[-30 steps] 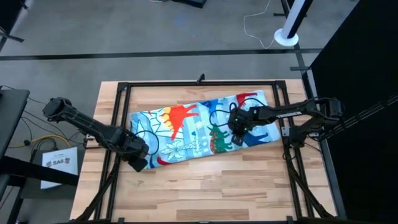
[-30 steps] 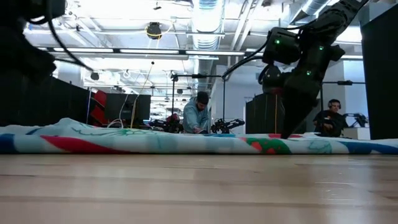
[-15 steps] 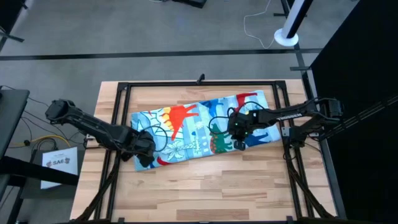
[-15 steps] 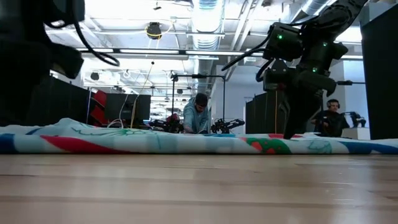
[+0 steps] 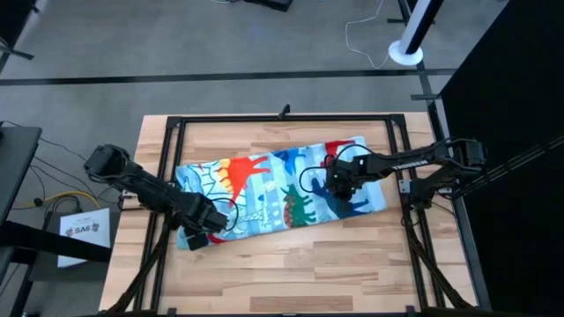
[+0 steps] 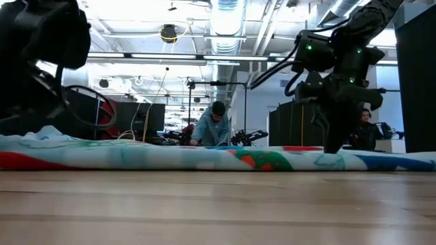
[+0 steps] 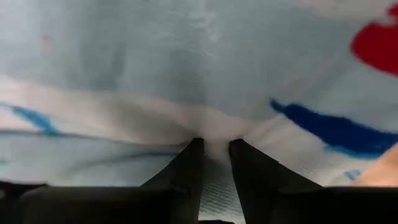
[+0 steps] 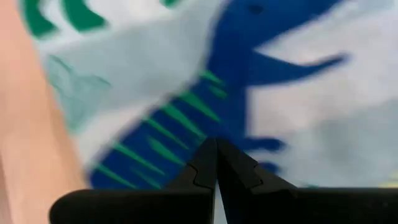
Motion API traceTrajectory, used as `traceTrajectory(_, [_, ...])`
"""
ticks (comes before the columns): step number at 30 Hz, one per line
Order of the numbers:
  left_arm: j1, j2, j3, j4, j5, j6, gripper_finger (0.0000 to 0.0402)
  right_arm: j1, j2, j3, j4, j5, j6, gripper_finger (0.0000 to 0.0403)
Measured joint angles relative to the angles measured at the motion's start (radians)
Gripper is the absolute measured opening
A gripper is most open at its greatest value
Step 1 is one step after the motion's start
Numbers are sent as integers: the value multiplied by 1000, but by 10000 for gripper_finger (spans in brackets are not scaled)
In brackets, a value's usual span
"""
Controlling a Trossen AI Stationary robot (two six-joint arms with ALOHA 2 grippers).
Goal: Roll towel
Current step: Roll the multicolor dinosaur print towel
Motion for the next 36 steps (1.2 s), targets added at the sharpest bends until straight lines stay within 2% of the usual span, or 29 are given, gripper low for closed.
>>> traceTrajectory(5, [15, -22, 52, -14, -102, 22, 67, 9, 0, -56, 53, -5, -33, 0])
traceTrajectory(8, [38, -23, 83, -58, -152, -1, 67, 13, -3, -90, 24, -28, 73, 0])
traceTrajectory(13, [105, -23, 140, -53, -221, -1, 67, 78, -62, -94, -147, -45, 223, 0])
traceTrajectory(17, [173, -22, 115, 94, -287, -4, 67, 129, -137, -72, -264, -46, 337, 0])
traceTrajectory(21, [261, -22, 0, 298, -283, -18, 63, 141, -218, -52, -240, -10, 377, 0])
traceTrajectory(24, [346, -28, -47, 339, -276, -25, 52, 140, -229, -76, -219, 30, 388, 0])
traceTrajectory(28, [498, -27, -52, 362, -284, 48, 39, 154, -183, -151, -145, 22, 415, 0])
traceTrajectory(33, [727, -21, -3, 350, -295, 209, 26, 206, -130, -164, -26, -23, 503, 0])
traceTrajectory(36, [881, -18, 26, 318, -308, 327, 20, 220, -123, -156, 81, -43, 612, 0])
